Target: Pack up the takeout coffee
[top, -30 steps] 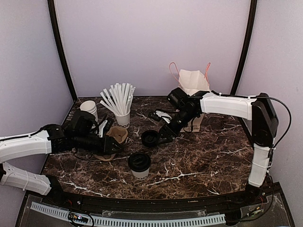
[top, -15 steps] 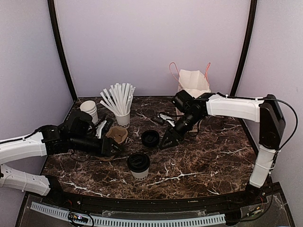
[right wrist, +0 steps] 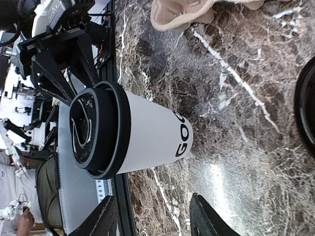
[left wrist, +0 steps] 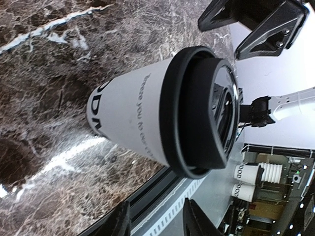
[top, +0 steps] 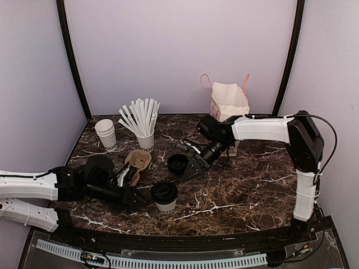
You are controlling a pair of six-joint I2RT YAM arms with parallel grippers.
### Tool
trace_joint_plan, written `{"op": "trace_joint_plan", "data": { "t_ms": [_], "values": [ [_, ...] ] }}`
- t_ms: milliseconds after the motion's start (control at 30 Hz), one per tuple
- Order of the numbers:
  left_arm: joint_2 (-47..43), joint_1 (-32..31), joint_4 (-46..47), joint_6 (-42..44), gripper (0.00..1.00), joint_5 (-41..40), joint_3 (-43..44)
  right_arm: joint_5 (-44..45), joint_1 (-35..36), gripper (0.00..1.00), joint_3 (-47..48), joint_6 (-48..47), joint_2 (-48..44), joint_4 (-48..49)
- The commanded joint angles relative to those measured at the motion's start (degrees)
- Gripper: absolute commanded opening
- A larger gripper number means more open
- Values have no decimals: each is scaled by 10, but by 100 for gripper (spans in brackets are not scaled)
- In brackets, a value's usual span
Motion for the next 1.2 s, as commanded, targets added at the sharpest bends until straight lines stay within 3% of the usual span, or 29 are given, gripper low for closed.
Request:
{"op": "trace_joint_plan", "data": {
  "t_ms": [0,367,767,1167],
  "values": [
    [21,-3,104,-36,39,21,-17,-67,5,50,28,13,18,-8],
    [79,0,114,-14,37,28,9,-90,13,50,44,23,49,-13],
    [35,8,89,-3,38,33,10,-95,17,49,60,27,73,-12],
    [101,36,141,8,38,57,15,-92,18,50,53,30,79,-8]
  ]
}}
